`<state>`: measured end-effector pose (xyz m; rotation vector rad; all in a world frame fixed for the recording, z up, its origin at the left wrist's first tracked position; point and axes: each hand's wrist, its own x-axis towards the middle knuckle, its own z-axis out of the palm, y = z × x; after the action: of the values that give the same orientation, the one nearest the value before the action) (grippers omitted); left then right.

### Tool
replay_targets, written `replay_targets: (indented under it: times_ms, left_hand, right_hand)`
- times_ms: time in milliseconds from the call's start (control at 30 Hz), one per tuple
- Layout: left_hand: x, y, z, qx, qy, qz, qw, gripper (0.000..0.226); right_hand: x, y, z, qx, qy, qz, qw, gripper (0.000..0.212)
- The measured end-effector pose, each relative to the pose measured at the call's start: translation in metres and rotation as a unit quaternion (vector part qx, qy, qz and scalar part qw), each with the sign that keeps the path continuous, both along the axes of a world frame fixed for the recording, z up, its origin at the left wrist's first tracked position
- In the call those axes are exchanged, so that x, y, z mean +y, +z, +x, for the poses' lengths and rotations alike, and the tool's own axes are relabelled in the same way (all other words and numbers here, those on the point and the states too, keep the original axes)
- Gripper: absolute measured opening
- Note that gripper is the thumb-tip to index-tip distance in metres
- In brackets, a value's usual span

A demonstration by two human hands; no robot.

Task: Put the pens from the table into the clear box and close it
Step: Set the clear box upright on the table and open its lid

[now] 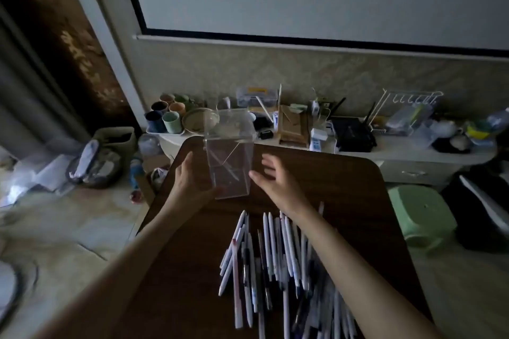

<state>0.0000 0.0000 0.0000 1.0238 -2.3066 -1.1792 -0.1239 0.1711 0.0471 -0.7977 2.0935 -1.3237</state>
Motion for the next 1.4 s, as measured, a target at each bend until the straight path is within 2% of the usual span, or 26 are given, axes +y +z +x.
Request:
replay_targets:
  times_ms: [33, 100, 200, 267, 400, 600, 733, 833, 900, 1000, 1100, 1200, 1333, 1400]
  left_hand:
    - [-0.003, -0.009, -0.006, 0.028, -0.019, 0.02, 0.999, 0.119]
    - [-0.007, -0.027, -0.017, 0.081, -0.053, 0.064, 0.993, 0.117]
    - [0.006, -0.032, -0.024, 0.137, -0.067, 0.085, 0.985, 0.097]
    - [0.016, -0.033, -0.023, 0.174, -0.042, 0.079, 0.981, 0.082]
    - [0.036, -0.042, 0.001, 0.173, 0.025, 0.009, 0.985, 0.081]
    - [0.075, -0.043, 0.063, 0.162, 0.001, -0.019, 0.987, 0.07]
    - [0.078, -0.03, 0.101, 0.108, 0.009, -0.07, 0.992, 0.087]
    - [0.057, -0.008, 0.106, 0.097, 0.029, -0.08, 0.992, 0.096]
    - [0.053, 0.002, 0.097, 0.101, 0.006, -0.077, 0.992, 0.099]
    - [0.055, 0.005, 0.074, 0.106, -0.053, -0.057, 0.991, 0.118]
    - [0.032, -0.013, 0.047, 0.148, -0.034, 0.02, 0.988, 0.135]
    - [0.025, -0.019, 0.04, 0.157, -0.027, 0.007, 0.987, 0.126]
    - [0.041, -0.025, 0.05, 0.17, -0.008, -0.041, 0.985, 0.131]
    - [0.051, -0.028, 0.06, 0.164, -0.039, -0.084, 0.982, 0.128]
  right_hand:
    - [-0.013, -0.006, 0.001, -0.016, 0.0, -0.019, 1.0, 0.068]
    - [-0.031, -0.018, 0.006, -0.051, 0.008, -0.049, 0.997, 0.071]
    - [-0.04, -0.037, 0.02, -0.044, 0.008, -0.11, 0.993, 0.06]
    - [-0.037, -0.044, 0.026, -0.023, -0.007, -0.128, 0.991, 0.058]
    - [-0.029, -0.048, 0.042, -0.022, 0.019, -0.138, 0.99, 0.056]
    - [-0.009, -0.046, 0.086, -0.06, 0.041, -0.116, 0.991, 0.087]
    - [0.01, -0.039, 0.115, -0.013, -0.054, -0.184, 0.981, 0.096]
    - [0.008, -0.027, 0.129, 0.047, -0.034, -0.209, 0.976, 0.099]
    - [-0.003, -0.014, 0.124, 0.057, -0.033, -0.22, 0.973, 0.098]
    - [-0.017, 0.0, 0.108, 0.024, -0.03, -0.221, 0.974, 0.095]
    - [-0.023, -0.004, 0.105, 0.051, -0.014, -0.184, 0.982, 0.111]
    - [-0.032, -0.009, 0.106, 0.093, -0.029, -0.155, 0.983, 0.122]
    - [-0.027, -0.013, 0.094, 0.138, -0.007, -0.163, 0.977, 0.113]
    - [-0.018, -0.012, 0.086, 0.129, 0.025, -0.174, 0.976, 0.101]
